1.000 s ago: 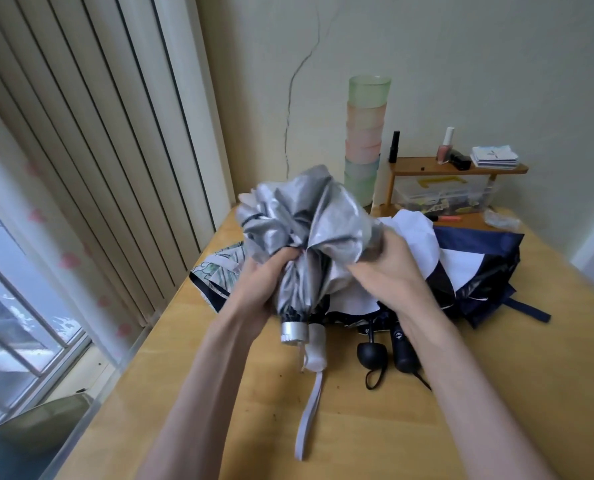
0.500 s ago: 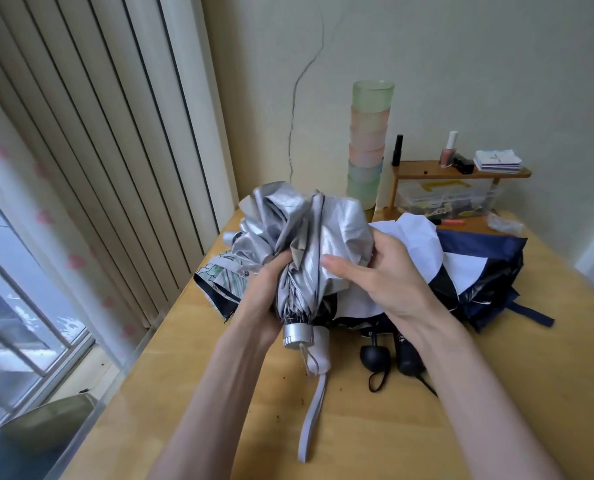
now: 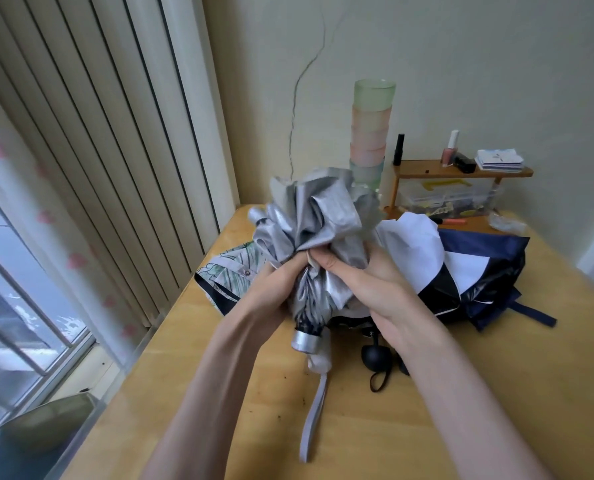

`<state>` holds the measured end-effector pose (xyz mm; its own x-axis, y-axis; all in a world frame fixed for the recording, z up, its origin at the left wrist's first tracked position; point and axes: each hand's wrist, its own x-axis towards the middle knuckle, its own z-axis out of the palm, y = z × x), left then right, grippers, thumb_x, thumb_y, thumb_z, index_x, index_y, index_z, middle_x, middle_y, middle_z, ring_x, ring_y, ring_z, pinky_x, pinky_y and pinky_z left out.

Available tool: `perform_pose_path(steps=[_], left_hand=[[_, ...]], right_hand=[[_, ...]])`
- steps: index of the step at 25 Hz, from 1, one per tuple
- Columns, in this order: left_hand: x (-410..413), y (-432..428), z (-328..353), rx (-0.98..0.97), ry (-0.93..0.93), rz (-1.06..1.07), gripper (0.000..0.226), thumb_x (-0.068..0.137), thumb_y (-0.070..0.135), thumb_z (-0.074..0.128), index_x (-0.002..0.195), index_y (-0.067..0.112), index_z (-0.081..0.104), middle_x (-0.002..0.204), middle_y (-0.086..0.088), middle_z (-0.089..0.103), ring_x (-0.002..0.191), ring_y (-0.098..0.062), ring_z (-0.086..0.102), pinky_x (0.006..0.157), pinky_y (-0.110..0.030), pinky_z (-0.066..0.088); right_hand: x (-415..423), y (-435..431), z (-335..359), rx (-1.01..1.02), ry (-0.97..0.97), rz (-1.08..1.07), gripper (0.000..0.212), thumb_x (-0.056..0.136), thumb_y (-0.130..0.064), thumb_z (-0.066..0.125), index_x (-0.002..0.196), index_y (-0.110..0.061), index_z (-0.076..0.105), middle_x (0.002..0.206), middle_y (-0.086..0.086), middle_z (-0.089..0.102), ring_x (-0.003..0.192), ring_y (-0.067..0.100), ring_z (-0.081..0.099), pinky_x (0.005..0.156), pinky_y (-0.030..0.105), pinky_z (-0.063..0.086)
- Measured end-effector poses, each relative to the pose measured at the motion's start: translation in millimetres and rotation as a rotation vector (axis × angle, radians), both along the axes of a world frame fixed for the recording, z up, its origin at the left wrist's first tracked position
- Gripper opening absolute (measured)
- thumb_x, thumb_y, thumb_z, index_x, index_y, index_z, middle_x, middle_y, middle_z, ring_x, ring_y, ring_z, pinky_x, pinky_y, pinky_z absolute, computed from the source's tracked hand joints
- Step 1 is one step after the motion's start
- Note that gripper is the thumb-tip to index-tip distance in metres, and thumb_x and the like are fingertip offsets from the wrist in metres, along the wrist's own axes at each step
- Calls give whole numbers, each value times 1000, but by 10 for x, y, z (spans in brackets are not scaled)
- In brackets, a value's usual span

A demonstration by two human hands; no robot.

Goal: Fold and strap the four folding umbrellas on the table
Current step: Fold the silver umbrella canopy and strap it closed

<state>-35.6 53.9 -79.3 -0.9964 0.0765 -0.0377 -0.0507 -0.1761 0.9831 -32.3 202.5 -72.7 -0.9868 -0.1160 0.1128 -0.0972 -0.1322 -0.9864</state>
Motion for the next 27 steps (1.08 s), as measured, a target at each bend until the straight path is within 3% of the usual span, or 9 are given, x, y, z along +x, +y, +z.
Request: perform_pose_path(steps=[5,7,9,12,16,19,22,25,27], left_hand=[[-29,-94,150,-258,136,154,27,89,24,80,114,21,72,101,1,80,100,-22,76,90,-39,62],[-30,-96,149,-262,198,212,89,81,28,87,156,22,40,128,-1,71,119,-15,70,106,-43,56],[8,-91,191,-320,285,341,124,79,37,86,166,38,-3,163,1,35,147,-14,44,121,-48,39],[125,-27,219,-554,568,377,92,84,42,66,163,46,19,162,15,24,151,-6,29,119,-38,33],[127,203,36,-621,433,-25,75,90,80,51,157,56,30,166,13,35,151,0,33,119,-28,33],[98,172,12,-447,362,66,64,95,80,42,144,41,52,133,6,68,118,-3,66,92,-22,58],[80,16,33,-344,218,76,56,81,70,60,116,27,69,96,11,80,85,1,75,77,-21,60],[48,-137,-2,-187,111,84,60,74,56,84,125,31,65,110,8,80,101,-15,78,96,-41,61],[27,-187,-38,-163,96,111,53,77,44,86,124,34,64,112,9,80,103,-15,77,97,-43,61]], right_hand=[[9,-31,31,-292,-69,-43,36,86,-17,84,120,-14,72,105,4,82,98,18,79,77,29,64],[2,-54,42,-309,-96,-103,27,90,-12,82,116,-13,75,104,5,82,98,20,80,79,33,65],[-37,-22,27,-259,-128,-208,23,90,-19,84,112,-19,77,102,0,82,98,18,79,86,41,65],[-136,88,-5,-135,-147,-374,32,84,-32,90,110,-20,76,99,-3,82,94,17,80,89,48,65],[-109,183,49,-4,-62,-176,36,87,-38,86,114,-16,76,101,2,82,97,23,80,77,37,63],[-80,182,96,-2,65,14,34,99,-27,71,106,6,74,98,17,79,95,25,78,78,32,61],[-96,133,86,-77,75,47,44,103,-24,65,111,20,63,113,41,67,107,45,72,98,49,60],[-114,177,125,-126,49,3,28,103,-25,65,105,2,73,95,14,80,92,24,78,77,32,64],[-156,282,94,117,191,-141,31,102,-34,68,88,-7,73,65,1,65,64,11,61,61,28,49]])
